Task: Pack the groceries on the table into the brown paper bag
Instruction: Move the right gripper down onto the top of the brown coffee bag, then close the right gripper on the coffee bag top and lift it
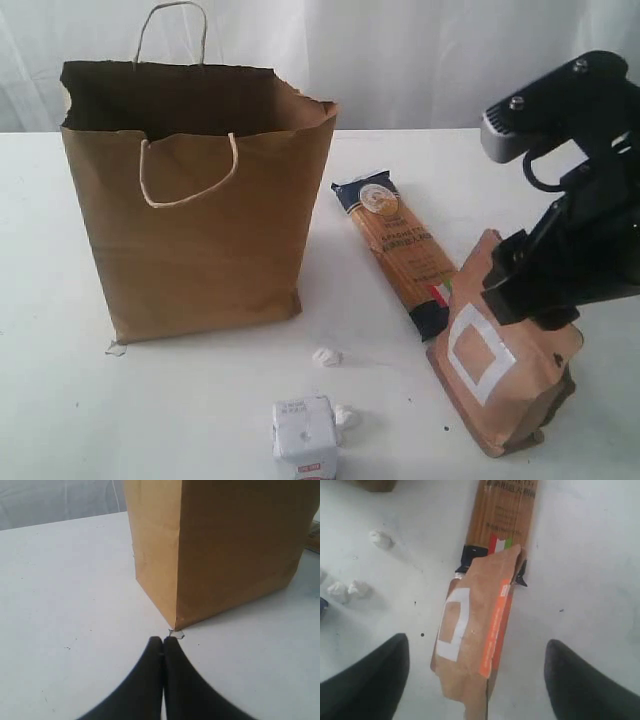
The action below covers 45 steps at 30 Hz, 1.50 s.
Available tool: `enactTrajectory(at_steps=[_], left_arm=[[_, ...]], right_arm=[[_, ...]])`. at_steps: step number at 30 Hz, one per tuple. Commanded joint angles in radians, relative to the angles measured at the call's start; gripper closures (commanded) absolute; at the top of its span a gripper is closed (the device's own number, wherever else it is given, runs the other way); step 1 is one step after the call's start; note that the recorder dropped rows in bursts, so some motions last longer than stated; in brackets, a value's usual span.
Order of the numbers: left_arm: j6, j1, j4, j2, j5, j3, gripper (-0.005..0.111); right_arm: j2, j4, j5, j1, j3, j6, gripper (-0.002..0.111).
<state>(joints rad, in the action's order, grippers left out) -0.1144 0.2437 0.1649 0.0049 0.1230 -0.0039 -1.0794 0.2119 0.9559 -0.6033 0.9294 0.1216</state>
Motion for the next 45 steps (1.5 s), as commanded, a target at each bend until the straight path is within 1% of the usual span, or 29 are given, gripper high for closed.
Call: enactTrajectory(at_steps=[1,5,14,16,17,18,19,21,23,24,25,31,39,45], left_arm=[[0.006,-0.005,0.005,-0.005,0.002,0.004,0.107],[0.006,-0.005,0.005,-0.005,0.002,0.004,0.107],[0.006,-0.005,0.005,-0.005,0.002,0.004,0.107],[0.006,-0.005,0.005,-0.005,0.002,0.004,0.107],[0.006,-0.005,0.005,-0.005,0.002,0.004,0.107],[0.006,-0.005,0.005,-0.005,0.002,0.004,0.107],[0.006,-0.005,0.005,-0.005,0.002,0.004,0.107],[0.006,-0.005,0.005,-0.005,0.002,0.004,0.107],[0.006,-0.005,0.005,-0.005,0.002,0.004,0.107],[0.006,-0.005,0.005,-0.005,0.002,0.004,0.107],[0.006,-0.005,0.005,-0.005,0.002,0.004,0.107],[0.006,-0.005,0.005,-0.005,0.002,0.004,0.107],[0.006,-0.005,0.005,-0.005,0.002,0.004,0.107],[0.006,-0.005,0.005,-0.005,0.002,0.004,0.107]], right_arm=[[-0.014,0.004,-0.034,0.031,0.005,0.014,0.038],[-0.076,-0.023,-0.055,0.061,0.005,0.014,0.038],[-0.260,-0.059,-0.134,0.168,0.005,0.014,0.039],[-0.297,-0.081,-0.149,0.176,0.005,-0.010,0.041],[-0.313,-0.094,-0.159,0.176,0.005,-0.026,0.044],[-0.324,-0.112,-0.170,0.176,0.005,-0.044,0.047],[-0.335,-0.136,-0.178,0.176,0.005,-0.064,0.053],[-0.349,-0.182,-0.186,0.176,0.005,-0.107,0.070],[-0.349,-0.212,-0.186,0.176,0.005,-0.159,0.094],[-0.345,-0.219,-0.186,0.176,0.005,-0.178,0.104],[-0.337,-0.220,-0.186,0.176,0.005,-0.182,0.108],[-0.235,-0.220,-0.197,0.176,0.015,-0.192,0.108],[-0.040,-0.212,-0.210,0.176,0.138,-0.204,0.108],[0.036,-0.212,-0.361,0.176,0.231,-0.208,0.108]])
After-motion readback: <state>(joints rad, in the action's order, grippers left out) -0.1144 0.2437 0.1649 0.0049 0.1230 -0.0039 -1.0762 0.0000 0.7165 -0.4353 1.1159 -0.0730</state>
